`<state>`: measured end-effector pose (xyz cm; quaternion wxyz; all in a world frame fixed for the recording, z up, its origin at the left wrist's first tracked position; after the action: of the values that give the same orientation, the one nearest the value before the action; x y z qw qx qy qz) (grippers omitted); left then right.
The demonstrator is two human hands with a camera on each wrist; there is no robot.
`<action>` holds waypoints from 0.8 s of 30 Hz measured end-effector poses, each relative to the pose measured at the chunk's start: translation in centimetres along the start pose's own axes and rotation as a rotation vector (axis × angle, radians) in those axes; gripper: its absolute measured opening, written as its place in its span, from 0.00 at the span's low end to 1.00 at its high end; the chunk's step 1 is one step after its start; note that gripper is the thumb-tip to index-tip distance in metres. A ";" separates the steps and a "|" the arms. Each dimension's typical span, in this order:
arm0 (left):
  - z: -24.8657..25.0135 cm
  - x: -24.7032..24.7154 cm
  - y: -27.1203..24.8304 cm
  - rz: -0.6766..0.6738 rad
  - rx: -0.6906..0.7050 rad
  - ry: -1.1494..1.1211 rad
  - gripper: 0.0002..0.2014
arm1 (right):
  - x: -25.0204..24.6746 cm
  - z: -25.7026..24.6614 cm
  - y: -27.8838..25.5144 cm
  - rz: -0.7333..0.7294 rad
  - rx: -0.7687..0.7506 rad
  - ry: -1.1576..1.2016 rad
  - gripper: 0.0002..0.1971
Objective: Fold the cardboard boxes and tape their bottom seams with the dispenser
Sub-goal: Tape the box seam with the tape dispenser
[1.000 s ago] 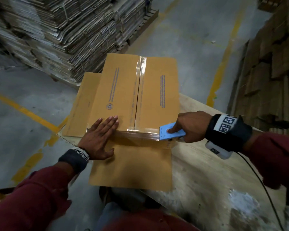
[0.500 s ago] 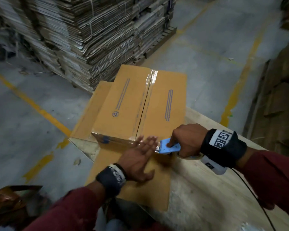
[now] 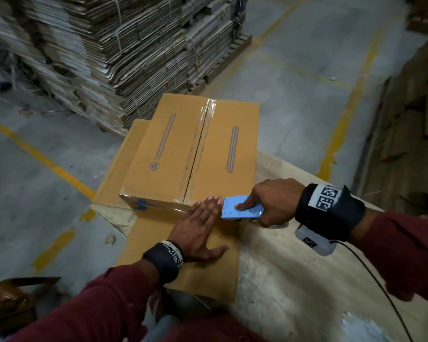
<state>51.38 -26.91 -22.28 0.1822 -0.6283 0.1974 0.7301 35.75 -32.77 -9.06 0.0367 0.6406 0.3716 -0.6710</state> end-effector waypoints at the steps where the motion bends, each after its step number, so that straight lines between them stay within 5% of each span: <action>1: -0.1 0.0 0.0 -0.005 0.004 0.001 0.59 | 0.0 0.3 -0.4 0.006 -0.003 0.003 0.33; 13: 0.5 0.0 0.2 0.067 0.010 -0.018 0.59 | 0.0 4.6 -4.8 0.118 0.037 -0.001 0.25; 18: 0.5 0.3 0.3 0.065 0.008 -0.013 0.58 | 1.1 10.1 -9.3 0.047 0.159 0.041 0.27; 24: 0.6 0.1 0.2 0.060 0.009 -0.020 0.57 | 3.4 10.6 -9.0 -0.001 0.227 0.110 0.30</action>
<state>50.73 -26.79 -22.29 0.1648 -0.6140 0.2175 0.7406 21.61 -30.57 -9.04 -0.0570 0.6760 0.2950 -0.6728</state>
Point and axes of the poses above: each hand's wrist, its own y-axis towards the middle knuckle, its own x-axis out of the palm, z = x × y, the point moved 8 cm from there along y, towards the middle knuckle, and after that the axes turned 10 degrees about z, right-handed, at the moved point
